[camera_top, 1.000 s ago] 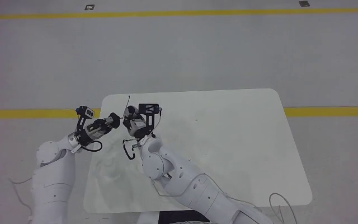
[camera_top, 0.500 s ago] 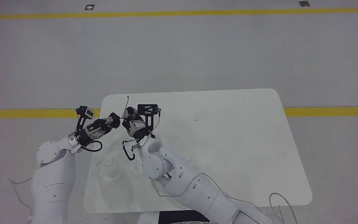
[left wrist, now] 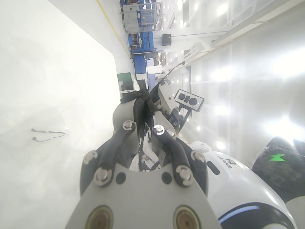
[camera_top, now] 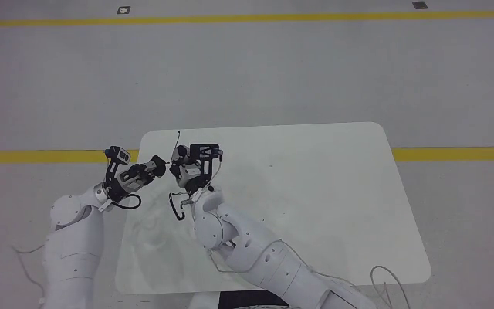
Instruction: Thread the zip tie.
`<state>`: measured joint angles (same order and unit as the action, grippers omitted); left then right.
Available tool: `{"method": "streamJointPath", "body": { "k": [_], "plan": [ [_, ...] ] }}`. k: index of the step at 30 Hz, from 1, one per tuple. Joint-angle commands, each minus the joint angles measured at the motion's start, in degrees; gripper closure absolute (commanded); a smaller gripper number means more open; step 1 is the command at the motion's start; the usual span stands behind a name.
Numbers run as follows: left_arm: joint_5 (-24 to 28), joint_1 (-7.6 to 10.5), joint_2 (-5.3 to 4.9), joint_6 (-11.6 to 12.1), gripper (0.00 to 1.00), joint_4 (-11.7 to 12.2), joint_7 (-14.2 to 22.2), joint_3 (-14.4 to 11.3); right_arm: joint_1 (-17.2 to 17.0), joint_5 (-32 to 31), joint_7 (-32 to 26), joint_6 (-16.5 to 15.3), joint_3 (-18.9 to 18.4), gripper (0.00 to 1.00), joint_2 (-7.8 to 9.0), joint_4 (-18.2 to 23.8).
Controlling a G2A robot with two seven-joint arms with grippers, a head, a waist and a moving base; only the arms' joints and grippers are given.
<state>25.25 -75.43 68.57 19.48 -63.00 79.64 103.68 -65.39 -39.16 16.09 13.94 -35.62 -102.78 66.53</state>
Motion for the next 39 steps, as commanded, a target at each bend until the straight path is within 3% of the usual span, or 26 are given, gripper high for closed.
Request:
{"method": "streamJointPath", "body": {
  "k": [1,11,25,39],
  "plan": [
    [0.0,0.0,0.0,0.0,1.0,0.0,0.0,0.0,0.05,0.23,0.47,0.57,0.46,1.0,0.03,0.07],
    [0.0,0.0,0.0,0.0,1.0,0.0,0.0,0.0,0.87,1.11,2.45,3.22,2.9,1.0,-0.03,-0.11],
    [0.0,0.0,0.0,0.0,1.0,0.0,0.0,0.0,0.96,1.72,3.22,3.47,3.34,1.0,0.04,-0.32],
    [0.0,0.0,0.0,0.0,1.0,0.0,0.0,0.0,-0.26,-3.18,3.53,4.6,2.85,1.0,0.62,0.94]
  ]
}}
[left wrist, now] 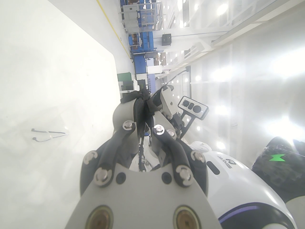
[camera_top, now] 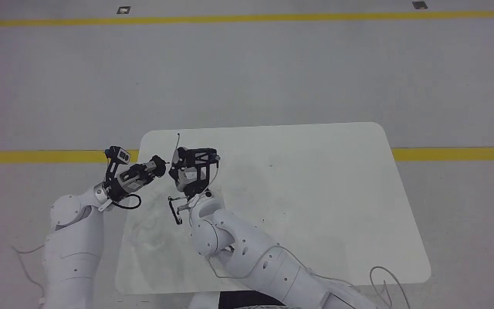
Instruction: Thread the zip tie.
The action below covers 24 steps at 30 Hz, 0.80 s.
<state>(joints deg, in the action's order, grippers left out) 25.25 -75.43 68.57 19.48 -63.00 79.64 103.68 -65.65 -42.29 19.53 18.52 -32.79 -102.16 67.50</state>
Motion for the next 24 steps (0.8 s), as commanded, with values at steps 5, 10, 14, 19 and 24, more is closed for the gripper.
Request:
{"method": "streamJointPath", "body": {
  "k": [5,10,14,19,24],
  "plan": [
    [0.0,0.0,0.0,0.0,1.0,0.0,0.0,0.0,0.29,-0.02,0.68,-0.16,0.27,1.0,-0.13,-0.58],
    [0.0,0.0,0.0,0.0,1.0,0.0,0.0,0.0,1.23,0.77,1.57,-0.6,0.89,1.0,-0.54,-2.13],
    [0.0,0.0,0.0,0.0,1.0,0.0,0.0,0.0,2.27,1.67,2.46,-0.83,1.37,1.0,-1.02,-3.78],
    [0.0,0.0,0.0,0.0,1.0,0.0,0.0,0.0,3.34,2.97,3.3,-1.38,2.21,1.0,-1.45,-5.78],
    [0.0,0.0,0.0,0.0,1.0,0.0,0.0,0.0,3.34,2.97,3.3,-1.38,2.21,1.0,-1.45,-5.78]
  ]
}}
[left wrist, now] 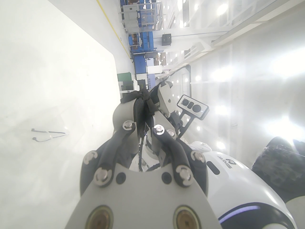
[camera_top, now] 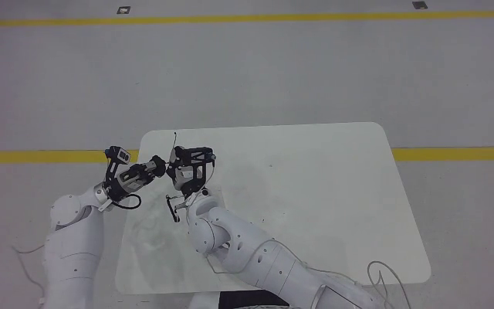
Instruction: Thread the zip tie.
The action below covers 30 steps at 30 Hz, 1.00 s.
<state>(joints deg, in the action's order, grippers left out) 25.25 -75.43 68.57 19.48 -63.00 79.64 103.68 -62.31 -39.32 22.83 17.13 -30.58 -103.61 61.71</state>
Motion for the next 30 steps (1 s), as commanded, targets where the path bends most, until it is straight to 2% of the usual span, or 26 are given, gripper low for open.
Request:
{"method": "streamJointPath", "body": {
  "k": [1,17,30],
  "plan": [
    [0.0,0.0,0.0,0.0,1.0,0.0,0.0,0.0,0.0,-0.01,-0.01,0.01,-0.01,1.0,0.0,0.01],
    [0.0,0.0,0.0,0.0,1.0,0.0,0.0,0.0,-1.73,-3.09,-2.34,-1.08,-1.78,1.0,0.7,2.25],
    [0.0,0.0,0.0,0.0,1.0,0.0,0.0,0.0,-1.68,-3.86,-3.51,-1.59,-2.0,1.0,0.63,2.47]
  ]
}}
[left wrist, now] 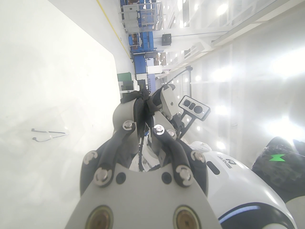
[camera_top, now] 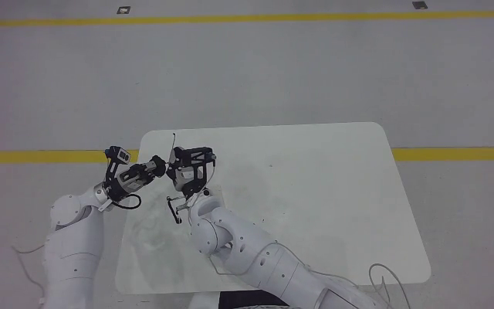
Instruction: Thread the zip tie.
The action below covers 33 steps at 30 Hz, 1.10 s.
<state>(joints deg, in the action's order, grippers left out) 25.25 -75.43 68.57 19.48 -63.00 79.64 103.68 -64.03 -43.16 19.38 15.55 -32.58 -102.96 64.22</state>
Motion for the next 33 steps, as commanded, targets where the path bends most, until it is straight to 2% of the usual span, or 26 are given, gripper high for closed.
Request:
{"method": "streamJointPath", "body": {
  "k": [1,33],
  "plan": [
    [0.0,0.0,0.0,0.0,1.0,0.0,0.0,0.0,0.07,-0.02,-0.12,-0.03,-0.01,1.0,-0.04,-0.08],
    [0.0,0.0,0.0,0.0,1.0,0.0,0.0,0.0,1.0,2.02,-0.24,0.11,1.29,1.0,-0.33,-2.47]
  ]
}}
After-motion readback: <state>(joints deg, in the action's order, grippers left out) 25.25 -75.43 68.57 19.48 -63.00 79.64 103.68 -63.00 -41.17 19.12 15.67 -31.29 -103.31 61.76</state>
